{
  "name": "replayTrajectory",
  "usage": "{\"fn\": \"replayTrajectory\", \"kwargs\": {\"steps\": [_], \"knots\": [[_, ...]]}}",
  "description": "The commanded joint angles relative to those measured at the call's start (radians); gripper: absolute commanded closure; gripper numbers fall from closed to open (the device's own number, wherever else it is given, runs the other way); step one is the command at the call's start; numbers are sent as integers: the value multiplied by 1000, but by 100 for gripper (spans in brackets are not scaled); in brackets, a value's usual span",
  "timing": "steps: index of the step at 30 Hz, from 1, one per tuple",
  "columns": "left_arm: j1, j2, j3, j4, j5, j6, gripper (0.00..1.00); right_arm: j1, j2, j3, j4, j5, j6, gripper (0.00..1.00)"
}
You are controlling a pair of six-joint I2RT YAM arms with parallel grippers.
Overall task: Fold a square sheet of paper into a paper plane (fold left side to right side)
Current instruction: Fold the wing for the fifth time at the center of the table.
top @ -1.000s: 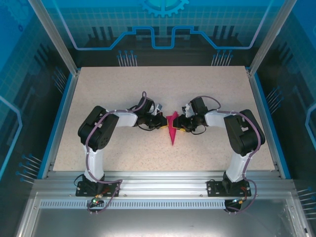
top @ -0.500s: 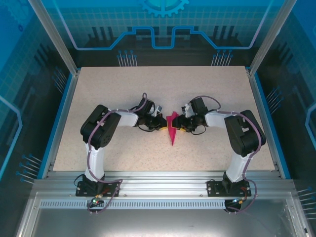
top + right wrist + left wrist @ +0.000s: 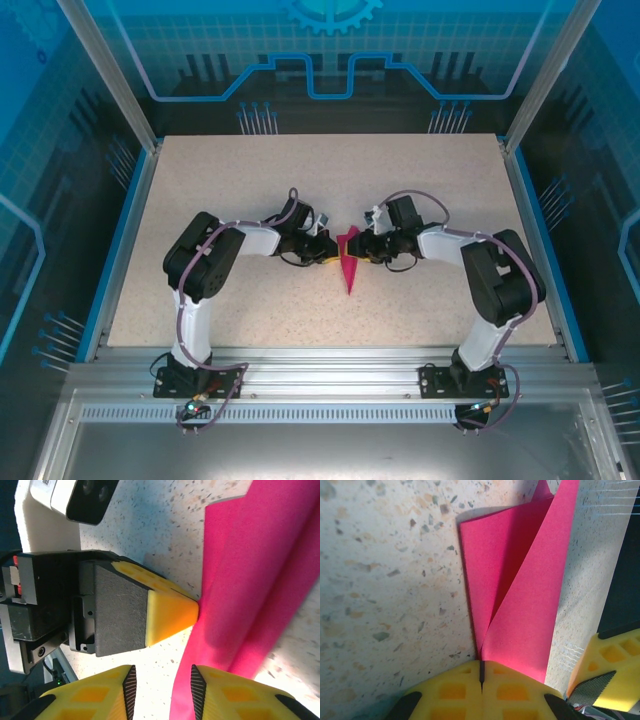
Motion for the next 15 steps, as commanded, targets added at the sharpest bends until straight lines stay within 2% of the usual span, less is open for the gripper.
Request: {"fn": "replayTrajectory", "kwargs": {"steps": [1, 15], "knots": [[-1, 33, 23, -40, -21, 37, 100, 23, 45, 28, 36, -28, 28, 64], [-1, 31, 22, -52, -45, 42, 100, 27, 81, 39, -64, 47, -26, 64]]}}
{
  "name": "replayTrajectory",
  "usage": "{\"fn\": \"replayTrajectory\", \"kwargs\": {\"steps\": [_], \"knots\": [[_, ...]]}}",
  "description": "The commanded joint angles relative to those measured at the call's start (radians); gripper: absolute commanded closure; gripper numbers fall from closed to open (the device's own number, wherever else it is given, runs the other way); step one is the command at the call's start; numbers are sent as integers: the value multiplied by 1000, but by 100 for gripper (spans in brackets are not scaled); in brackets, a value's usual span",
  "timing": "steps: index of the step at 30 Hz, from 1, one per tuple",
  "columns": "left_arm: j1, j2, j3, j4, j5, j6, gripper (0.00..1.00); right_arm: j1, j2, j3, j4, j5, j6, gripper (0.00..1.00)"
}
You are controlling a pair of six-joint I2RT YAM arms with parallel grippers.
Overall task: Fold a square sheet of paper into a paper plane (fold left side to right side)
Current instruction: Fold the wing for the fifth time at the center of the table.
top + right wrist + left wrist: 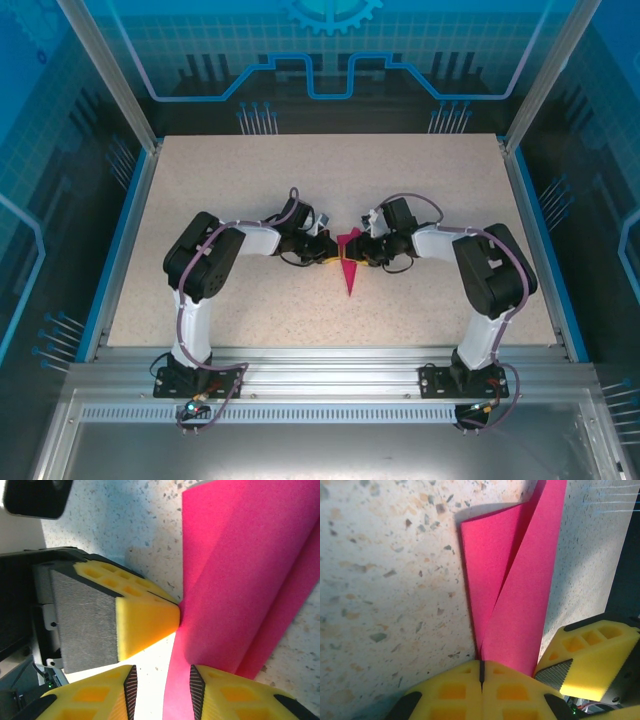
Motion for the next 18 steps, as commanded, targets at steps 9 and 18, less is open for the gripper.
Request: {"fn": "replayTrajectory", "kwargs": {"steps": [9, 18], "knots": [[-1, 36, 31, -50, -60, 23, 100, 14, 30, 24, -57, 30, -32, 64], [-1, 36, 36, -47, -59, 22, 100, 19, 69, 46, -113, 56, -34, 64]]}}
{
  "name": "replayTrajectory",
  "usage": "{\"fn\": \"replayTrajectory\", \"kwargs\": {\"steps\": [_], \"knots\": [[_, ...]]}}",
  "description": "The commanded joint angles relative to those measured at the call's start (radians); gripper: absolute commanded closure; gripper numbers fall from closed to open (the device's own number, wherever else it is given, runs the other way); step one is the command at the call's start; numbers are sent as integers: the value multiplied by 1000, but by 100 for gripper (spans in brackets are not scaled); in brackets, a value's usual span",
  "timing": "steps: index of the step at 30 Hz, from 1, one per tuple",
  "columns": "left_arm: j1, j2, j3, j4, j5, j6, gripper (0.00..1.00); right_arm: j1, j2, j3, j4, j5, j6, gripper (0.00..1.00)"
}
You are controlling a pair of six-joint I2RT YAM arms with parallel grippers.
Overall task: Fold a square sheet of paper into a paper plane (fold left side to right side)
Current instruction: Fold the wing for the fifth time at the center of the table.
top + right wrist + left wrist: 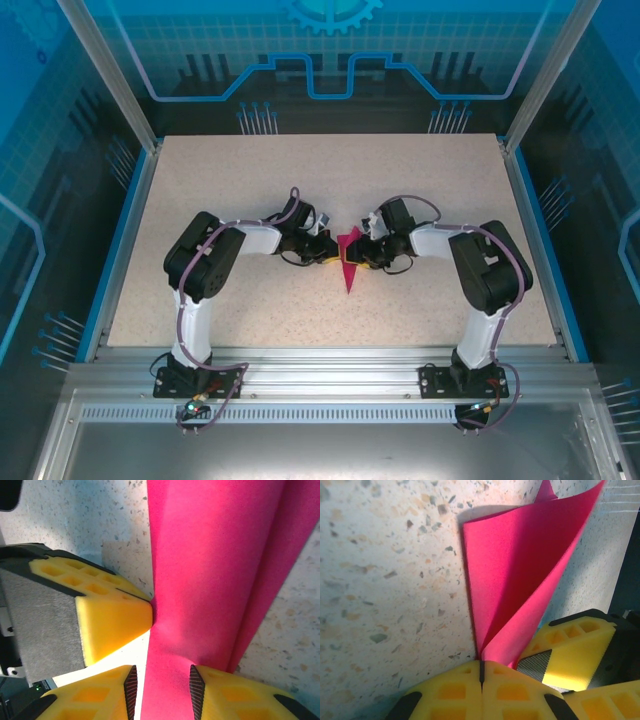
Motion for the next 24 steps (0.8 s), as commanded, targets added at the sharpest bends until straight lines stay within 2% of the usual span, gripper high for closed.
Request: {"fn": "replayTrajectory", "kwargs": {"steps": [1, 6, 8, 11, 17, 20, 24], "knots": [[1, 32, 16, -14, -45, 21, 100, 20, 39, 27, -75, 33, -21, 64], [3, 15, 11, -15, -46, 21, 99, 20, 63, 39, -138, 56, -19, 64], [9, -16, -2, -27, -61, 30, 88, 21, 73, 49, -175, 73, -25, 64], [25, -91, -38, -54, -86, 45, 80, 21, 90, 54, -193, 82, -22, 64], [42, -295, -153, -96, -127, 67, 75, 21, 103, 52, -185, 78, -13, 64], [5, -383, -214, -93, -110, 56, 75, 21, 100, 50, -183, 77, -14, 64], [-113, -421, -258, -22, -99, -14, 78, 21, 97, 48, -180, 77, -15, 64]]}}
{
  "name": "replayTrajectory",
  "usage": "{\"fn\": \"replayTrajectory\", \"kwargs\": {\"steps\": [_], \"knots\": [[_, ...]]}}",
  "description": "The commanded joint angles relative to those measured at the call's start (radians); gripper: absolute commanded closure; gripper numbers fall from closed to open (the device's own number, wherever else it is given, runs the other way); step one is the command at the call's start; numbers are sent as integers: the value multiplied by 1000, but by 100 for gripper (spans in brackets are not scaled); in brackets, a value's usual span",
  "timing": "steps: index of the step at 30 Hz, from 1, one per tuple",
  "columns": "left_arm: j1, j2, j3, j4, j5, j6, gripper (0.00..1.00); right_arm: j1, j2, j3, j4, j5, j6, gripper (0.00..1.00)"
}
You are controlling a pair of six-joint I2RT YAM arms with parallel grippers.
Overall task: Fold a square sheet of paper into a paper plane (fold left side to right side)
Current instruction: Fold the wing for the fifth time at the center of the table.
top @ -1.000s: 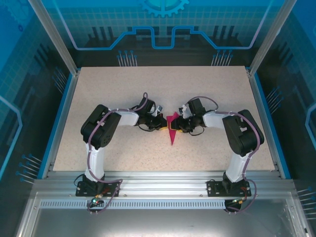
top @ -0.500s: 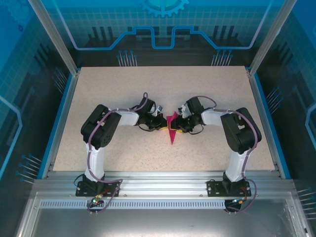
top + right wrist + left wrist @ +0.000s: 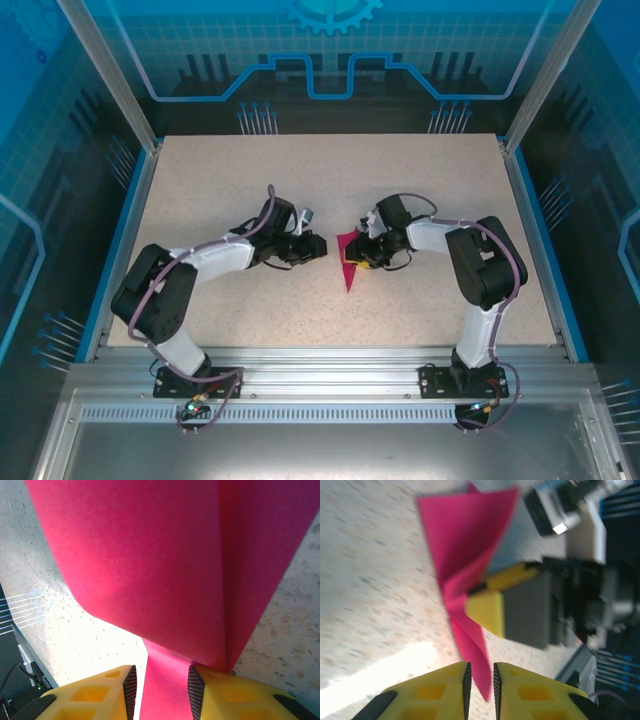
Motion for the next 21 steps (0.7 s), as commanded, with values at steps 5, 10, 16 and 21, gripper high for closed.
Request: {"fn": "replayTrajectory", "kwargs": {"steps": [5, 10, 16, 21], "knots": [[-169, 42, -37, 174, 3, -135, 79, 20, 57, -25, -62, 70, -7, 64], [-196, 129, 13, 183, -4, -131, 81, 21, 54, -27, -62, 70, -8, 64], [-197, 189, 55, 168, -19, -107, 82, 21, 54, -27, -59, 69, -8, 64], [-196, 213, 58, 159, -33, -102, 82, 22, 52, -26, -60, 67, -11, 64]]}}
